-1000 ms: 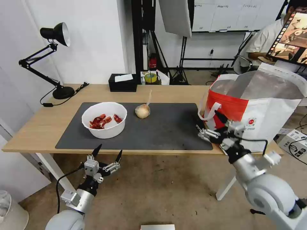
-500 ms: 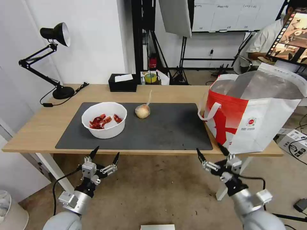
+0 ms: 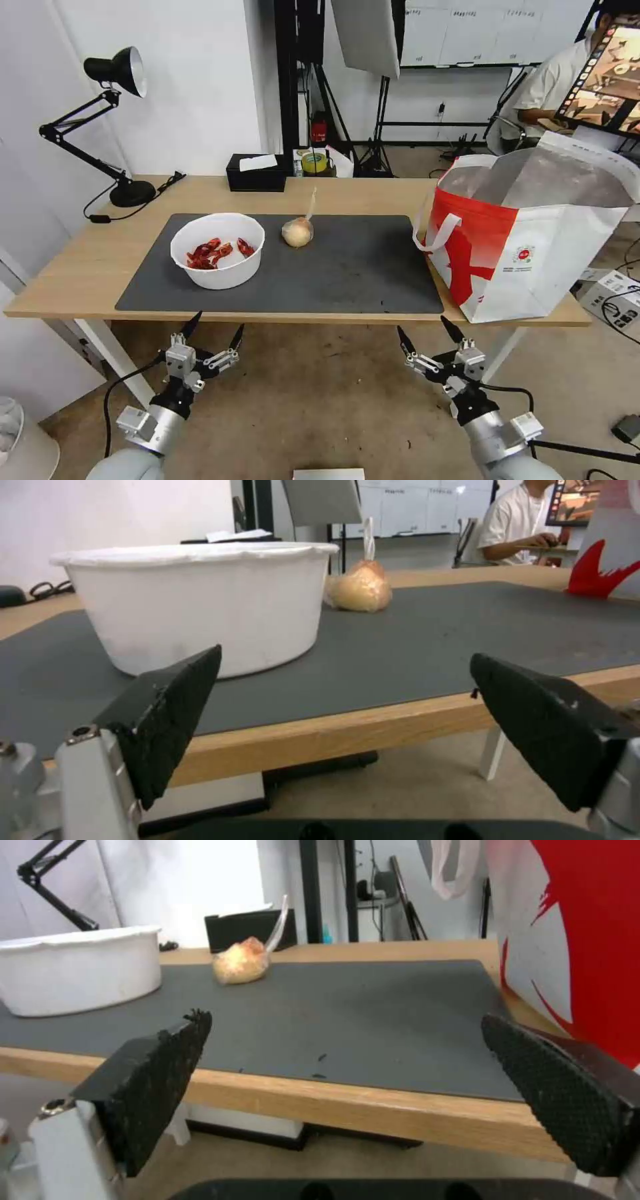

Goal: Pick up the trash from the table and place it into the takeout bag.

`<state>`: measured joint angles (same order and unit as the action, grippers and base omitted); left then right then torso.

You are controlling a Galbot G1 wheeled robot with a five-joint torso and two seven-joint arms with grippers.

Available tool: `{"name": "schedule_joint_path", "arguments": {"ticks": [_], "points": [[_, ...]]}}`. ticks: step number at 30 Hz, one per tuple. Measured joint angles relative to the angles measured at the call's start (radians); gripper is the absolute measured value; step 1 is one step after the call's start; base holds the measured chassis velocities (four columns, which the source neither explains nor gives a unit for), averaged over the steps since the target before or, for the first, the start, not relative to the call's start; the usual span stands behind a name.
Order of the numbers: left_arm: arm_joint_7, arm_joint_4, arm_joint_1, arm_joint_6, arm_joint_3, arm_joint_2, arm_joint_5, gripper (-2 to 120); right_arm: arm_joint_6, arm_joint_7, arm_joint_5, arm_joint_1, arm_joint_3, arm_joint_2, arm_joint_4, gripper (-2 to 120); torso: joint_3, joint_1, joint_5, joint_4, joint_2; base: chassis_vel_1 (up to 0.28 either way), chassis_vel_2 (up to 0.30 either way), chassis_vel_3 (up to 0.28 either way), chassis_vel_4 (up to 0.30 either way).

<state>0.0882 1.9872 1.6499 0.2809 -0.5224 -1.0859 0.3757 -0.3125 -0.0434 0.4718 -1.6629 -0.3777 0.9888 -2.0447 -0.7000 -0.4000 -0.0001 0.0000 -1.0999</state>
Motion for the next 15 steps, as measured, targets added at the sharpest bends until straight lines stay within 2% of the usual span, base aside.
{"name": "schedule_joint_path", "arguments": {"ticks": [8, 15], "points": [[0.000, 0.001, 0.000, 0.000, 0.001, -0.001, 0.000, 100, 0.004, -0.004, 0.002, 0.015, 0.007, -0.009, 0.004, 100, 0.000, 0.000, 0.0000, -0.0001, 0.000, 0.000, 0.000, 0.000, 0.000], [0.000, 0.003, 0.000, -0.001, 0.001, 0.012, 0.001, 100, 0.031, -0.018, 0.010, 0.082, 0.052, -0.045, -0.005, 100, 0.000, 0.000, 0.0001, -0.0001, 0.000, 0.000, 0.000, 0.000, 0.000]]}}
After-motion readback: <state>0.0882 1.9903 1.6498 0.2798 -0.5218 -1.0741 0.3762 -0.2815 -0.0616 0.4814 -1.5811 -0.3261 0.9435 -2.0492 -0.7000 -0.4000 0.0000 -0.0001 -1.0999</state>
